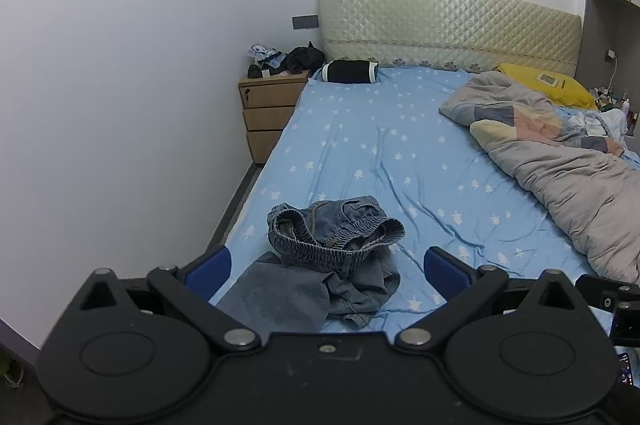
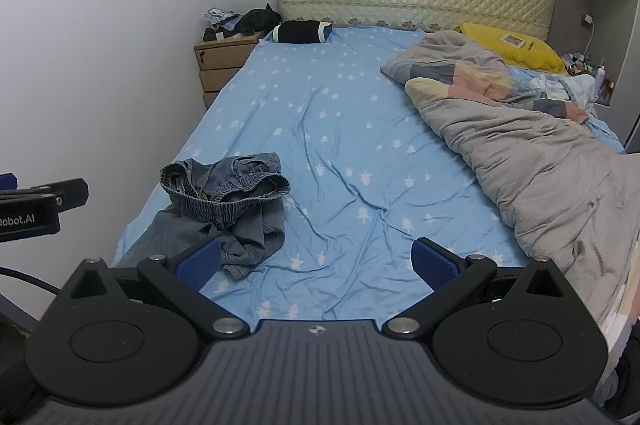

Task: Fold clothes

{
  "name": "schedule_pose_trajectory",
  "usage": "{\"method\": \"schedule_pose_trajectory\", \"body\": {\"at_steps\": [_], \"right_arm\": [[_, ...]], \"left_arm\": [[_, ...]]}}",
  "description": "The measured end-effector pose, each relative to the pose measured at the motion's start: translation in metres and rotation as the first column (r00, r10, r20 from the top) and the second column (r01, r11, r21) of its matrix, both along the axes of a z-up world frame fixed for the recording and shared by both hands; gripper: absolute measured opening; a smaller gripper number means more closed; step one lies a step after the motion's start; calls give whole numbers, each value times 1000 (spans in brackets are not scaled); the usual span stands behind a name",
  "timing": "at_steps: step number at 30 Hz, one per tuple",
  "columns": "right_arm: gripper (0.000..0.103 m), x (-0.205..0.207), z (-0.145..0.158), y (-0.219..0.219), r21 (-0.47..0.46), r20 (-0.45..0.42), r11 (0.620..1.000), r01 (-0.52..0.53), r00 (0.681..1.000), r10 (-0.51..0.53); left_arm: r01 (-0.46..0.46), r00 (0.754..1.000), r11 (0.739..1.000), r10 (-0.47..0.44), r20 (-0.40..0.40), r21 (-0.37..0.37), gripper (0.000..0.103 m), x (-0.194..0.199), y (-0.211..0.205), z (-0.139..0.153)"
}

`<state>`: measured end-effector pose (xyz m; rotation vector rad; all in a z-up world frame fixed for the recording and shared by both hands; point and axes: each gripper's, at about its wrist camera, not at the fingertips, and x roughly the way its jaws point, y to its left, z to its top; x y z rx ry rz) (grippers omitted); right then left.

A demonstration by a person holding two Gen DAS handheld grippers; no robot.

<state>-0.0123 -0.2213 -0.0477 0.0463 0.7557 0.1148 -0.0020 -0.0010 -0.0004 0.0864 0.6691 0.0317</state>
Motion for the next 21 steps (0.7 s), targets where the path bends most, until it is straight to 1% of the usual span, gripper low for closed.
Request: {"method": "schedule_pose_trajectory", "body": {"at_steps": [3, 5, 7, 8, 14, 16, 21], "right_arm": [[103, 0, 0, -1, -7, 2, 1000, 1, 1000, -1], [103, 0, -2, -1, -5, 2, 1000, 0, 1000, 0], [103, -1, -2, -2, -4, 0, 1000, 2, 1000, -2], [103, 1, 0, -5, -3, -1, 1000, 1, 1000, -1], [103, 11, -5, -14, -5, 1, 1000, 2, 1000, -2], [103, 4, -4, -8, -9, 2, 1000, 6, 1000, -6], [103, 4, -4, -5, -5, -2, 1000, 11, 1000, -11]], "left_arm": [[-4, 1000, 1000, 4, -17, 8, 103, 1, -2, 1], [-7, 1000, 1000, 7, -10, 7, 103, -3, -4, 0], [-5, 1000, 1000, 5, -20, 11, 103, 2, -6, 0], [-3, 1000, 1000, 3, -2, 12, 103, -5, -4, -1], [-1, 1000, 1000, 1, -7, 20, 103, -8, -10, 1], [2, 1000, 1000, -2, -7, 22, 103, -9, -11, 2], [5, 1000, 1000, -4, -13, 26, 103, -6, -14, 0]]}}
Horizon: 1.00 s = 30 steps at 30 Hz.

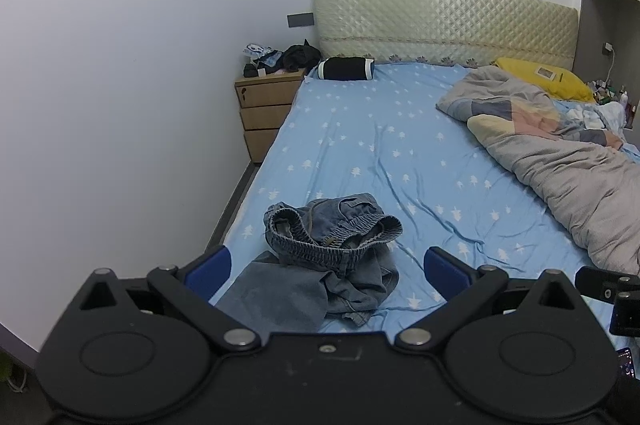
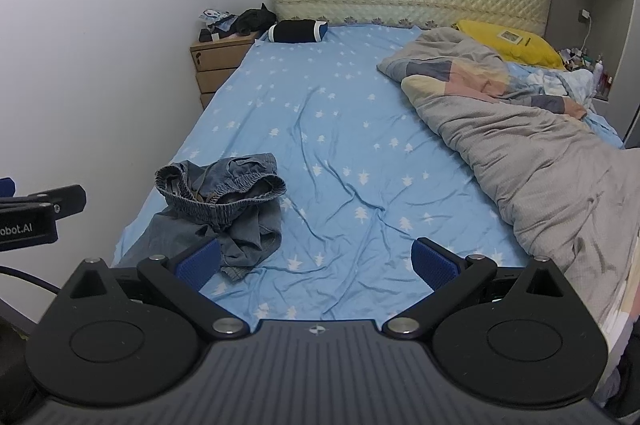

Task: Fold clothes

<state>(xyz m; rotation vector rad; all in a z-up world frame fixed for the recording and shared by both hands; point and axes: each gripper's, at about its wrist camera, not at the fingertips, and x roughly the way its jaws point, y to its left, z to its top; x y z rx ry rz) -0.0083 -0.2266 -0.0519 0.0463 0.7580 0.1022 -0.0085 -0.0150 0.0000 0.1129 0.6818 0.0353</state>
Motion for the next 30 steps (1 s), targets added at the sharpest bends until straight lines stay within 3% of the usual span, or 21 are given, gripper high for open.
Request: {"method": "schedule_pose_trajectory", "body": {"at_steps": [12, 23, 30], "right_arm": [[103, 2, -3, -6, 16, -2, 1000, 2, 1000, -2], [103, 5, -8, -20, 7, -4, 999, -39, 999, 39], [103, -2, -15, -30, 57, 33, 994, -93, 995, 92]], "left_arm": [[8, 1000, 1000, -8, -6, 17, 103, 0, -7, 0], [-71, 996, 997, 72, -55, 30, 103, -7, -4, -11], [-118, 987, 993, 119, -104, 17, 103, -5, 0, -27]]}}
